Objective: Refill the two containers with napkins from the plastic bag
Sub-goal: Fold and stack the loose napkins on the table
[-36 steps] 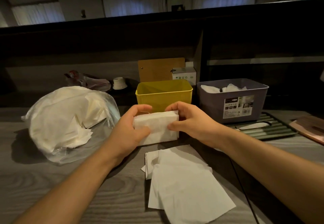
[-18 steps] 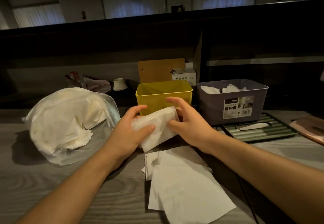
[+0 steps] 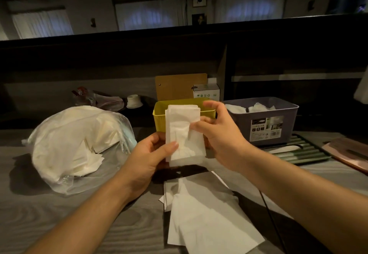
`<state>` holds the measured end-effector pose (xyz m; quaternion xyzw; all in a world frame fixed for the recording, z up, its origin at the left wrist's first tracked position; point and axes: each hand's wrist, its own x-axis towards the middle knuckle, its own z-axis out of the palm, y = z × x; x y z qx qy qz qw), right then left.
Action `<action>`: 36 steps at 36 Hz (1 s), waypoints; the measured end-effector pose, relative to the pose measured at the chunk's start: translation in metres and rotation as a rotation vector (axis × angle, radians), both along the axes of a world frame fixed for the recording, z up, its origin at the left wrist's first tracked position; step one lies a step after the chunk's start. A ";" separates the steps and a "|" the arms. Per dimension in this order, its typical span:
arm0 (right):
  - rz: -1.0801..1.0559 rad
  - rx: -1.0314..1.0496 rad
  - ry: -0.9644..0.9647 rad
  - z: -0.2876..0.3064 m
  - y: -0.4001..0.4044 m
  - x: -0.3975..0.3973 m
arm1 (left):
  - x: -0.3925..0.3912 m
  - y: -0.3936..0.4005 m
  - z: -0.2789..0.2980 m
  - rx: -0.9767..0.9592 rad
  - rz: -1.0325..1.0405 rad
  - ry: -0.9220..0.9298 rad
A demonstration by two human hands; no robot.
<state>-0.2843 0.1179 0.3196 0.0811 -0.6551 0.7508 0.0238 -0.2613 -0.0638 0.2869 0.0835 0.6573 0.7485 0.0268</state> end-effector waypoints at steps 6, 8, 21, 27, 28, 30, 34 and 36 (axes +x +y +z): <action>-0.173 0.095 0.065 0.055 0.042 -0.010 | -0.004 -0.002 0.000 -0.083 -0.027 0.043; -0.209 0.171 0.052 0.075 0.065 -0.019 | -0.004 -0.001 0.001 -0.100 -0.035 0.046; -0.472 1.002 -0.117 0.077 0.156 -0.081 | -0.005 -0.002 -0.001 -0.153 -0.055 0.049; -0.466 1.227 -0.159 0.062 0.150 -0.091 | -0.006 -0.003 -0.002 -0.168 -0.064 0.055; -0.470 1.297 -0.173 0.061 0.147 -0.090 | -0.006 -0.003 -0.002 -0.171 -0.065 0.055; -0.489 1.414 -0.169 0.058 0.141 -0.090 | -0.006 -0.003 -0.002 -0.172 -0.068 0.055; -0.521 1.496 -0.092 0.059 0.141 -0.093 | -0.006 -0.003 -0.002 -0.181 -0.071 0.056; -0.520 1.545 -0.074 0.058 0.141 -0.093 | -0.006 -0.004 -0.002 -0.187 -0.078 0.057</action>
